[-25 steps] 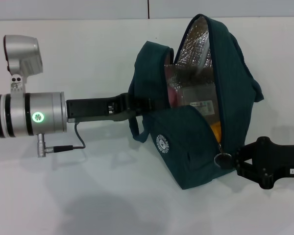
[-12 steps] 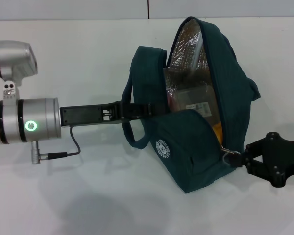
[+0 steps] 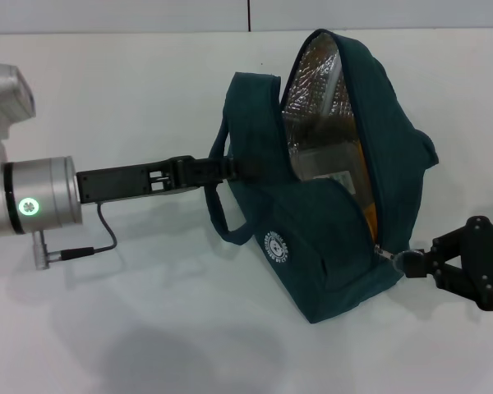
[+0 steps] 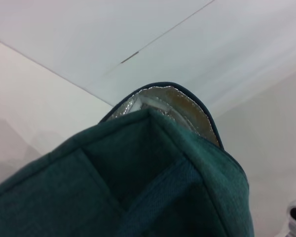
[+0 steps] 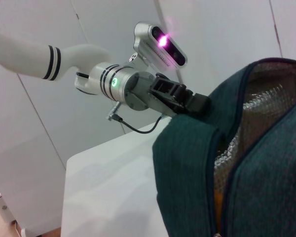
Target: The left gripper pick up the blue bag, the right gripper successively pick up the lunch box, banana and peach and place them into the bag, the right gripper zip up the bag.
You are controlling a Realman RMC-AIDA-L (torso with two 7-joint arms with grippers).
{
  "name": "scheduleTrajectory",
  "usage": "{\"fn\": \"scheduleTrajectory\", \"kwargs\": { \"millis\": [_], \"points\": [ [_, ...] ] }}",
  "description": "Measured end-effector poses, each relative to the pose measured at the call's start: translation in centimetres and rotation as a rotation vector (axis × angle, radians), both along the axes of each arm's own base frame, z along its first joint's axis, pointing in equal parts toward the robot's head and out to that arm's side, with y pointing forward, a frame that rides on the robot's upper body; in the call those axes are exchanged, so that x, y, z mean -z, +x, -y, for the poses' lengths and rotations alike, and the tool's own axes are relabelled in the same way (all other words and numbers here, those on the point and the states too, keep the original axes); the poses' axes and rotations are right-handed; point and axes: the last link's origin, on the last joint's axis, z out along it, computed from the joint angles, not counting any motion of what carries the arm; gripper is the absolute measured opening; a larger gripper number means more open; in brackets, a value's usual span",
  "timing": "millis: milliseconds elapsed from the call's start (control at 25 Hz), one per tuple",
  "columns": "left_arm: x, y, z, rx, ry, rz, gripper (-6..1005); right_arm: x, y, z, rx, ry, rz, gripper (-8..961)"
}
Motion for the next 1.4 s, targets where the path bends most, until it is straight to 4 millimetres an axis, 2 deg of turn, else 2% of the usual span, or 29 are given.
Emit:
{"fn": "scheduleTrajectory", "kwargs": {
  "millis": [160,360,680,920,1080,1400],
  "points": [
    [-0.4,-0.4,0.1,0.021,0.054,0.006,580,-0.5,-0.1,0.2,-0.014,0.005,0.000,24],
    [-1.0,-1.0,0.5,0.031,0.139,0.031,581,-1.4,-0.1,0.3,-0.018,0.035,-0.014,26],
    [-1.5,-1.2,0.5,0.044,0.207,0.046,743,-3.3,-1.0,0.2,-0.036,0.081,-0.116,29],
    [-1.8,-1.6,0.7,0.032,0.240,0.060,744,-3.6,-1.9,-0.2,-0.051,0.119,-0.171,32],
    [-2.1,-2.1,1.1,0.032,0.281,0.060,744,-4.0,-2.5,-0.9,-0.059,0.160,-0.206,33],
    [-2.5,-2.8,2.2,0.052,0.310,0.070,744,-3.9,-4.8,-3.7,-0.063,0.213,-0.240,36]
  ]
}}
